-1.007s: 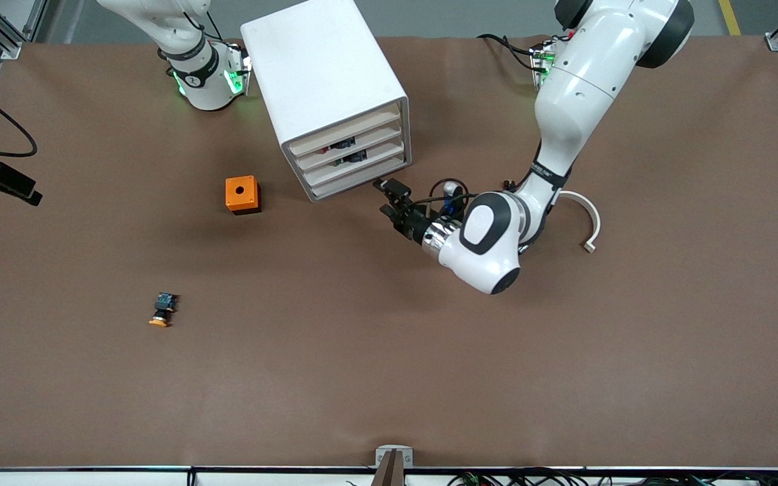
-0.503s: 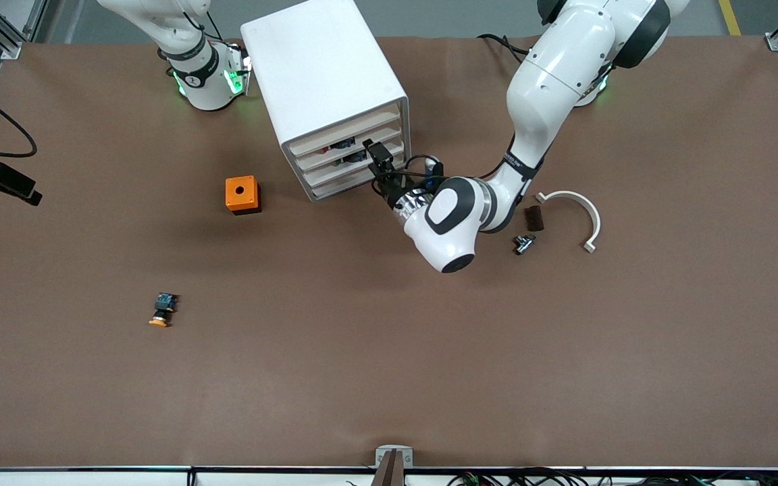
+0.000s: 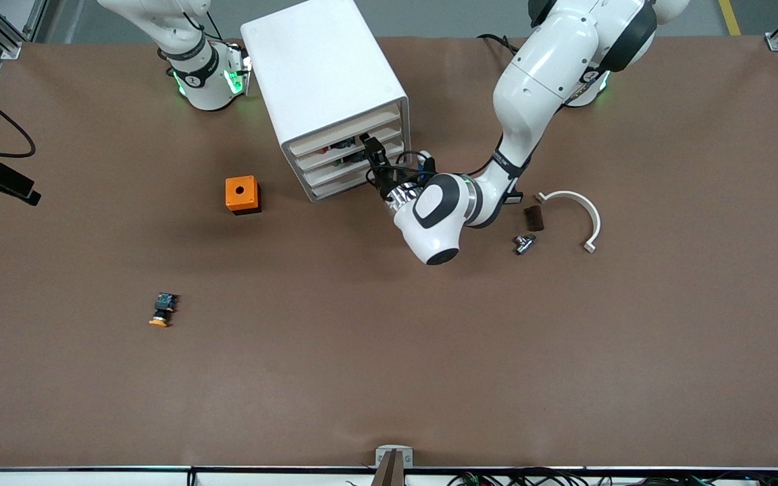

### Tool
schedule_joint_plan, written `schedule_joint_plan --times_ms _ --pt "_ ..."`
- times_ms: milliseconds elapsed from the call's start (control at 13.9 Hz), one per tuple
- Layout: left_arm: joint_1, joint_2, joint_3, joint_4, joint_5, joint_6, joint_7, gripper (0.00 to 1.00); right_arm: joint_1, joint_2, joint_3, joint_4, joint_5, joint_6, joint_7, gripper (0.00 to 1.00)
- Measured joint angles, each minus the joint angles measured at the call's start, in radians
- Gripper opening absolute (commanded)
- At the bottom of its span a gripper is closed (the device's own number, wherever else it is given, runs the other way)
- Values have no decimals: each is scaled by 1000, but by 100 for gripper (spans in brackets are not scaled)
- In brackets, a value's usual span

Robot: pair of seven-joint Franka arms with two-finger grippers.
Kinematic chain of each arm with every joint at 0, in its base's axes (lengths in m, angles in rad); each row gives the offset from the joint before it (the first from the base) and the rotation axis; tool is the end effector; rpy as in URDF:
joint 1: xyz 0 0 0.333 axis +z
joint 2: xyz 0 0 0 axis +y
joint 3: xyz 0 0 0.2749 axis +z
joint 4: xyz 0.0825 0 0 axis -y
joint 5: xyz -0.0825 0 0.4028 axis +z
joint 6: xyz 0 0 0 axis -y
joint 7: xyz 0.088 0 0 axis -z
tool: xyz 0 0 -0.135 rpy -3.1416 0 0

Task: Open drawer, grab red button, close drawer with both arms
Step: 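Pull the drawer out of the cabinet with the left gripper, then withdraw the left gripper while the right gripper moves toward the drawer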

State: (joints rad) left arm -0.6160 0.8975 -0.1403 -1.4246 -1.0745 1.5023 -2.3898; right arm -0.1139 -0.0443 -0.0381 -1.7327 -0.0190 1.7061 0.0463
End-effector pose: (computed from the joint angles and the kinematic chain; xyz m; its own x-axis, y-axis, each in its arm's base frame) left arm 0.3858 -0.5186 0.1405 -0.4639 0.8854 0.0307 0.1673 0.1216 -0.9784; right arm 0.5634 -0.0889 0.5125 0.9807 -0.1944 0.0184 -0.1948 -0.9807 0.0164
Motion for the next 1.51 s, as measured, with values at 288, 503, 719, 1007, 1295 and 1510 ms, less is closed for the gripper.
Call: schedule_joint_plan --times_ms 288,503,719,1007,1295,1510 --pt "1 0 4 2 0 -1 -2 1 0 0 0 -1 0 0 0 100" --pt "30 -2 18 15 10 -3 6 1 0 0 0 -2 0 0 0 100" --pt "110 -3 29 47 28 -3 44 2 0 0 0 -3 0 0 0 100" --pt "170 -3 32 70 37 6 94 99 0 0 0 -3 0 0 0 100" --pt "174 -4 64 96 37 6 162 99 0 0 0 -3 0 0 0 100" --pt "189 -10 112 146 37 6 173 99 0 0 5 -4 0 0 1 100"
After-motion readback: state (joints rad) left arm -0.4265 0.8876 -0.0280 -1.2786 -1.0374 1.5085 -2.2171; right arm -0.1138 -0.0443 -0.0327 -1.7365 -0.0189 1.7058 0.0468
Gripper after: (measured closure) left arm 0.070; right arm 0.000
